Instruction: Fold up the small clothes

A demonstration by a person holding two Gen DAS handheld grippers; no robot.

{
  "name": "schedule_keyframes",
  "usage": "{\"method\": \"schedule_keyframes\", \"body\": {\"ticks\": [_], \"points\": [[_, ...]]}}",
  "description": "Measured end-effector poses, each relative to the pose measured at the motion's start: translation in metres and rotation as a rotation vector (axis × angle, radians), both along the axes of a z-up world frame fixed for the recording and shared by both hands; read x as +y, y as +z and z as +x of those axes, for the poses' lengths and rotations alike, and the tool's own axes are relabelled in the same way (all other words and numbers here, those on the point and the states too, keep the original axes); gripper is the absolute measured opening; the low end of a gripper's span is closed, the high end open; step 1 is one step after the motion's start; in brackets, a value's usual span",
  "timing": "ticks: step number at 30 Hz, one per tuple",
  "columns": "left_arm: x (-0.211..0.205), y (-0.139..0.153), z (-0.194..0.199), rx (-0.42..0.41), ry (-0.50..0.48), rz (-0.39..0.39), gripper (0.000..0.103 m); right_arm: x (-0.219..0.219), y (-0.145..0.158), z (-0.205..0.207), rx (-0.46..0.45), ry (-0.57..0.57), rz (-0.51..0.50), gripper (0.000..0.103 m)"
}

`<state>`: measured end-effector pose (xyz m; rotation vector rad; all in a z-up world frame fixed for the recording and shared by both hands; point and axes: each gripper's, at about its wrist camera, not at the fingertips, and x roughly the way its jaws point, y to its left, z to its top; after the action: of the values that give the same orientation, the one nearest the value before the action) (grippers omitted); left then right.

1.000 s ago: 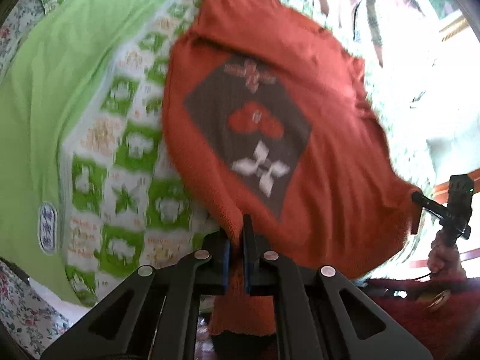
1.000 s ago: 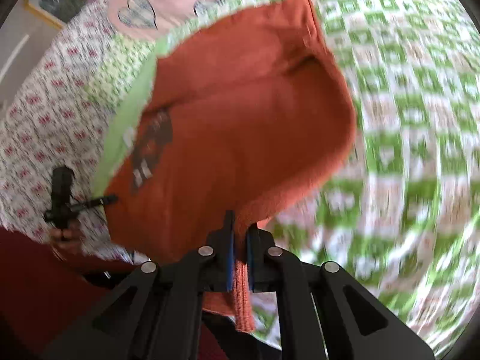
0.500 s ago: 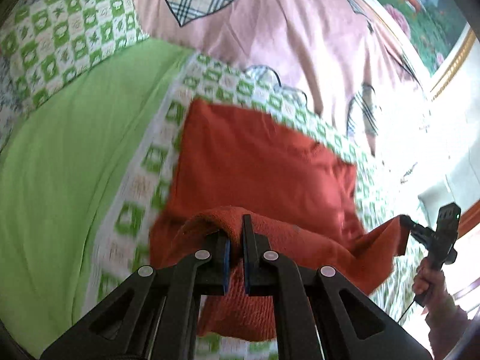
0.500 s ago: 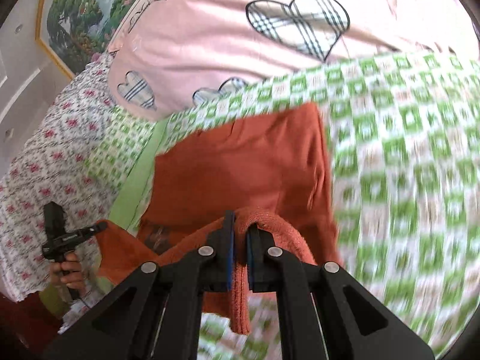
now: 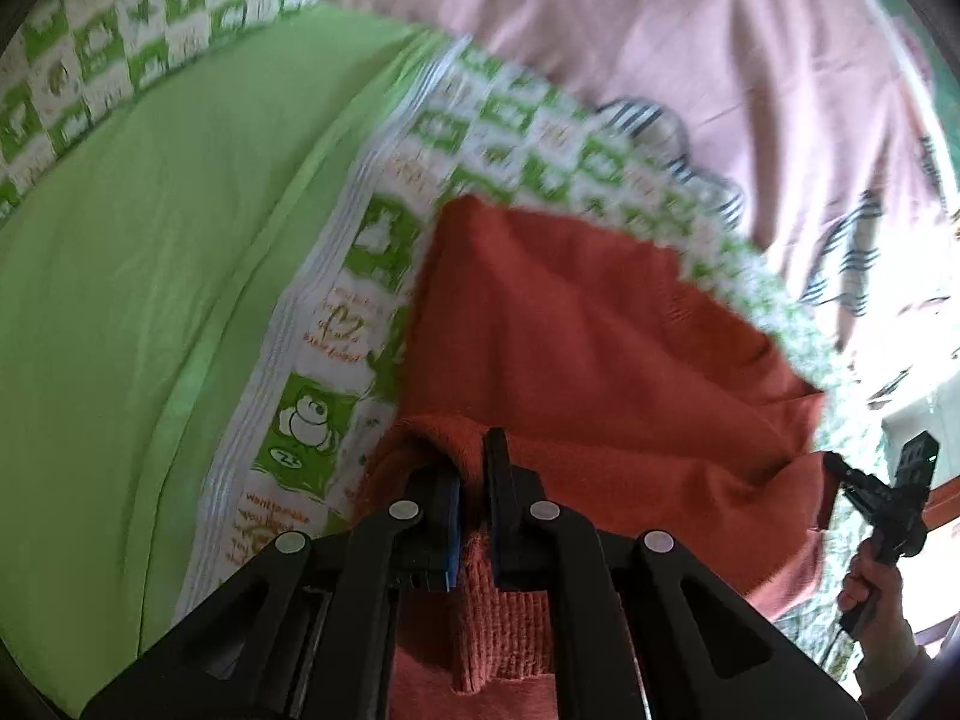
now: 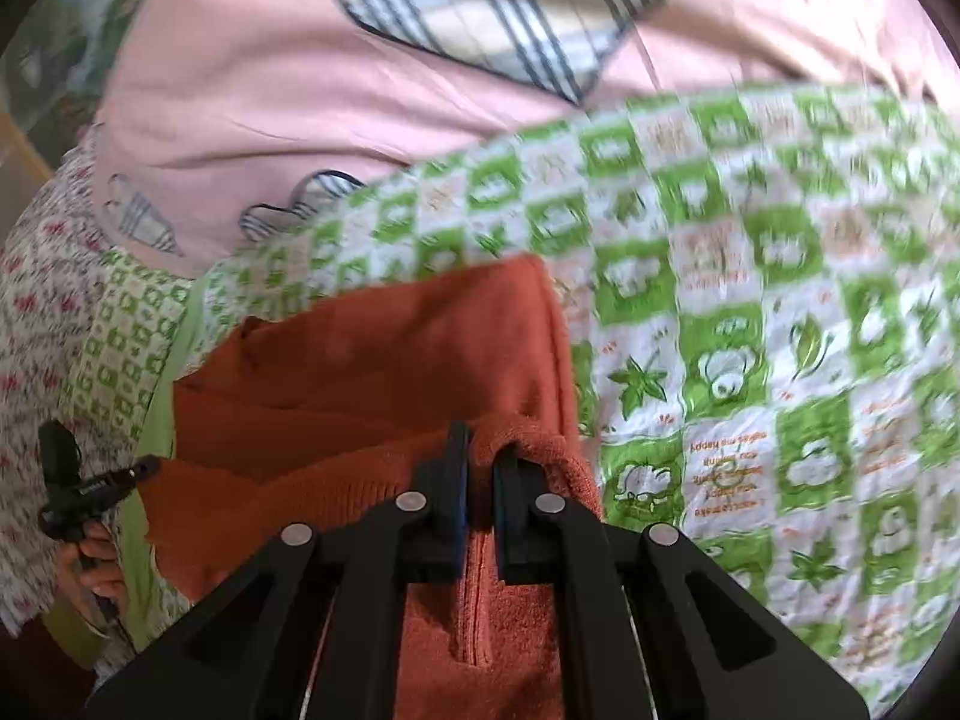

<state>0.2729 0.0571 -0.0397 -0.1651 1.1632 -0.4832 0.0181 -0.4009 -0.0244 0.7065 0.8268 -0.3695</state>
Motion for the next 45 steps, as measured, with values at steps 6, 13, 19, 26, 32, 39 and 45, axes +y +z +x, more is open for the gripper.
{"method": "schedule_keyframes", "body": {"ticks": [6, 13, 19, 26, 32, 39, 45], "points": [[0.004, 0.014, -0.028, -0.013, -0.085, 0.025, 0.023, 0.008, 0.009, -0.020, 0.025, -0.042, -0.013, 0.020], [-0.034, 0.008, -0.111, 0.040, -0.362, -0.012, 0.030, 0.083, 0.043, -0.038, 0.032, 0.052, -0.171, 0.053], [-0.091, -0.034, -0.117, 0.049, -0.466, 0.082, 0.030, 0.174, -0.011, 0.021, 0.134, 0.527, -0.116, 0.053], [-0.095, -0.011, -0.058, 0.036, -0.368, 0.102, 0.011, 0.135, -0.030, 0.065, 0.128, 0.639, -0.120, 0.047], [-0.085, 0.008, 0.008, -0.071, -0.190, 0.122, 0.013, 0.069, -0.008, 0.075, 0.100, 0.461, -0.214, 0.047], [-0.090, 0.013, 0.045, -0.118, -0.092, 0.147, 0.013, 0.008, 0.024, 0.066, 0.002, 0.091, -0.212, 0.050], [-0.070, 0.029, 0.047, -0.101, -0.060, 0.081, 0.015, 0.003, 0.045, 0.037, -0.008, 0.042, -0.213, 0.050]]}}
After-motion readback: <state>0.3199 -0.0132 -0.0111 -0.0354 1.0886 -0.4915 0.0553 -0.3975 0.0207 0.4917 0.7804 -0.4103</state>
